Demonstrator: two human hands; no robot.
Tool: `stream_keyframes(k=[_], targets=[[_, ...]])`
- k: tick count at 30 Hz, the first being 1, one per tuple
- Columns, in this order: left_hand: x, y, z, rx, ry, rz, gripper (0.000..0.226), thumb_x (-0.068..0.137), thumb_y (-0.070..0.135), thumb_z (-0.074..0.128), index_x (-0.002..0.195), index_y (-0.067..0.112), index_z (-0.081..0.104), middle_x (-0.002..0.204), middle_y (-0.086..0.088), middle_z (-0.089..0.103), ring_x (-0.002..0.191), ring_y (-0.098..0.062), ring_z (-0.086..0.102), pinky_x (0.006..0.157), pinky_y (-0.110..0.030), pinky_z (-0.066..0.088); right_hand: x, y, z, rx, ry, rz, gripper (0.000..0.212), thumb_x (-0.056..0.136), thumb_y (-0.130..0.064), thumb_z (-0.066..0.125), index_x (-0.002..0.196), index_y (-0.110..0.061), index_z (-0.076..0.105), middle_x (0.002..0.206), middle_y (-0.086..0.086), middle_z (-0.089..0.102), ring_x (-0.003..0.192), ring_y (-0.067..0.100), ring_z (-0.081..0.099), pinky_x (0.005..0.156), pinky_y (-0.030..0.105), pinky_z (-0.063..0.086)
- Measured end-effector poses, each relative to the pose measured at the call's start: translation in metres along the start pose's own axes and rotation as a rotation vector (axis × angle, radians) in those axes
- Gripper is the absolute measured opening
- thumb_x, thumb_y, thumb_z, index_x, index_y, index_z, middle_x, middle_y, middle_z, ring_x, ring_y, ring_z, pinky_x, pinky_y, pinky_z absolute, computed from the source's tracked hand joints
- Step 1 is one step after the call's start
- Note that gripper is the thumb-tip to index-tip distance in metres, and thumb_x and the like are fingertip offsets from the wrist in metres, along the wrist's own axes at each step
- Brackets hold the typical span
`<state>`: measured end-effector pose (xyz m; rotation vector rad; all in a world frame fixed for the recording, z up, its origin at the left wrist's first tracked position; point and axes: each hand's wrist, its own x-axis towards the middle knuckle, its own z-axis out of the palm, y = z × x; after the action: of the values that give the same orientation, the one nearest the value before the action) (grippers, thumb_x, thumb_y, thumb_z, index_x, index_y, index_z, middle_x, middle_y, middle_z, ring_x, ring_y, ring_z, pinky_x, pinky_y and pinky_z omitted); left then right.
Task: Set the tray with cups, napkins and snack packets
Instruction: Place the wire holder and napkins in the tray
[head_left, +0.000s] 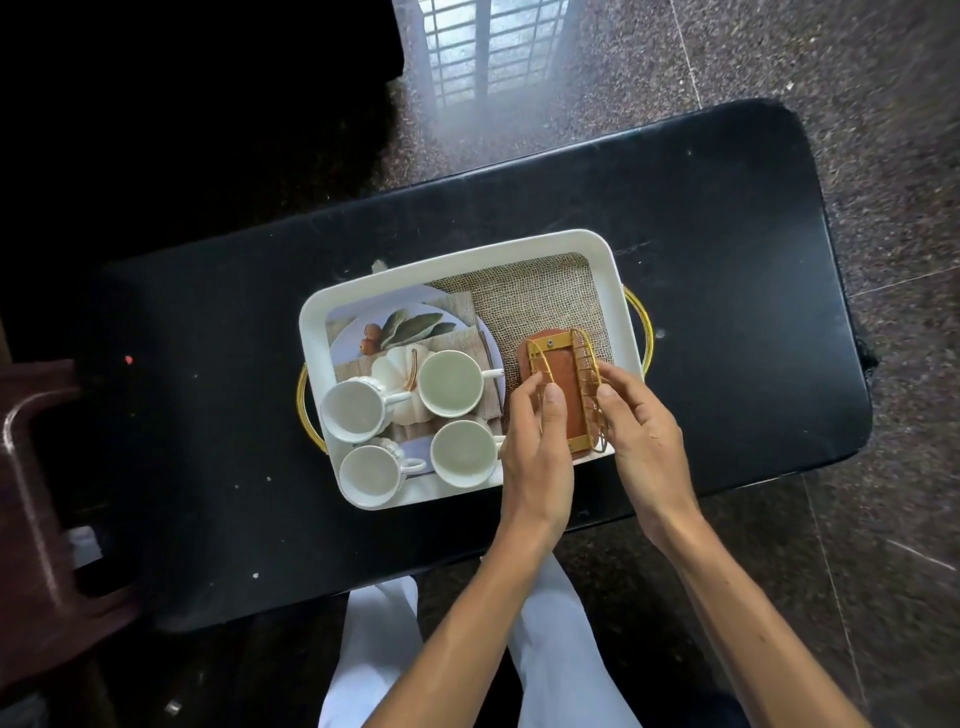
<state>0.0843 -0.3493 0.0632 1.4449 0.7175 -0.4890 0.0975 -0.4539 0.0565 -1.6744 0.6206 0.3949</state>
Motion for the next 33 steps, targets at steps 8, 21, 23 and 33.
stream_keyframes(k=[8,21,23,33], targets=[[0.006,0.001,0.000,-0.011,0.014,-0.001,0.041,0.108,0.046,0.039,0.143,0.028,0.051,0.136,0.008,0.065,0.122,-0.001,0.061,0.103,-0.023,0.048,0.006,0.004,0.003,-0.062,-0.008,-0.022,0.028,0.104,-0.027,0.051,0.126,-0.036,0.065,0.114,-0.023,0.071,0.106,-0.006,0.066,0.080,0.009,0.052],[-0.008,0.016,-0.009,-0.065,-0.010,-0.011,0.041,0.109,0.045,0.036,0.145,0.033,0.050,0.128,0.038,0.058,0.115,0.029,0.048,0.102,-0.002,0.036,0.005,-0.008,0.008,-0.212,0.005,-0.109,0.032,0.105,-0.023,0.049,0.135,-0.026,0.060,0.117,-0.025,0.065,0.103,-0.018,0.060,0.076,0.000,0.045],[-0.023,0.025,-0.022,-0.184,-0.034,-0.018,0.043,0.106,0.053,0.038,0.141,0.035,0.055,0.143,0.019,0.060,0.135,0.006,0.051,0.117,-0.024,0.039,-0.002,-0.019,0.011,-0.240,0.067,-0.174,0.033,0.105,-0.027,0.050,0.137,-0.025,0.059,0.119,-0.024,0.061,0.103,-0.021,0.057,0.076,-0.002,0.043],[-0.058,0.043,-0.220,-0.391,0.432,0.153,0.063,0.090,0.060,0.042,0.137,0.023,0.059,0.128,-0.006,0.075,0.119,-0.016,0.071,0.105,-0.038,0.054,-0.054,-0.081,0.097,-0.112,-0.127,-0.313,0.052,0.091,-0.062,0.053,0.135,-0.035,0.057,0.133,-0.015,0.064,0.124,0.004,0.059,0.101,0.033,0.051]])
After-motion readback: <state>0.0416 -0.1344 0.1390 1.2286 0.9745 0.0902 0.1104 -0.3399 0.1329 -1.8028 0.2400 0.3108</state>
